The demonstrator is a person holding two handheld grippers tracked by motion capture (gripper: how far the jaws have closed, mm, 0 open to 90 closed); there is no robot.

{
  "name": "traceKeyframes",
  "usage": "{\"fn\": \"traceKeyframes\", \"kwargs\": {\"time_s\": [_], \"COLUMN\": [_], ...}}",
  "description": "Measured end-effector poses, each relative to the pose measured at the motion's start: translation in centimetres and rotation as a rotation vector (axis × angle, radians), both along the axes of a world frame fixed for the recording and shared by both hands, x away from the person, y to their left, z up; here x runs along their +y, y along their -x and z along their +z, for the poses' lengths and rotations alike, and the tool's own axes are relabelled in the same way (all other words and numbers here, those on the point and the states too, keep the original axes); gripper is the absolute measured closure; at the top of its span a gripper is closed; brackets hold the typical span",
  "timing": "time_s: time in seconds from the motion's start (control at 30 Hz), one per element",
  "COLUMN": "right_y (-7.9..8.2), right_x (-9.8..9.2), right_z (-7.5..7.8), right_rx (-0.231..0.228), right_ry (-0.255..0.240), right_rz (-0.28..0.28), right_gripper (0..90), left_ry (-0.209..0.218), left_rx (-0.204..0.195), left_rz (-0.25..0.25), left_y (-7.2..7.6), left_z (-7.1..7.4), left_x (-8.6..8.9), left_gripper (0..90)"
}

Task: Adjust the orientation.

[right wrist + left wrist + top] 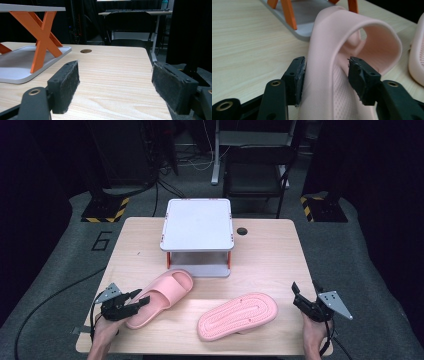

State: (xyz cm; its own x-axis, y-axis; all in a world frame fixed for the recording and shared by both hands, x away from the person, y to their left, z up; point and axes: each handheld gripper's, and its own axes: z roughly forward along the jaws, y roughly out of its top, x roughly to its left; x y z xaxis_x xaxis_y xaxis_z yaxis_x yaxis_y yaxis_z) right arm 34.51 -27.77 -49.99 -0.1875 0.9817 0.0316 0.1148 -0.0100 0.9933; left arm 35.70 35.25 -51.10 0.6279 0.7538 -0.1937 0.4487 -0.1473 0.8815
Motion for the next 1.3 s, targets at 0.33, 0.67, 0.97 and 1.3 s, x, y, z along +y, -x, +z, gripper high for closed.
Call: {"fn": "traceKeyframes", "kwargs": {"time_s": [0.33, 0.67, 0.97, 1.3], "right_y": [0.0, 0.0, 0.1, -0.1], "right_x": [0.1, 0.2, 0.2, 0.2], "right_z": [0.0, 0.1, 0.2, 0.2], "right_rx": [-0.005, -0.009, -0.013, -0.010], "right_ry": [0.000, 0.011, 0.017, 0.004], "right_rz": [0.006, 0.014, 0.019, -0.002], "right_gripper": [21.4, 21.3, 21.1, 20.6], "left_ry": [-0.023, -0.026, 0.037, 0.063], "left_rx": [0.031, 0.056, -0.072, -0.113], "left_rz": [0.035, 0.010, 0.083, 0.159], "left_y": [0.1, 1.6, 2.7, 3.2], "left_z": [-0.7, -0.9, -0.3, -0.6], "left_x": [0.4, 0.2, 0.4, 1.9], "left_gripper": [39.7, 39.3, 33.8, 25.8]}}
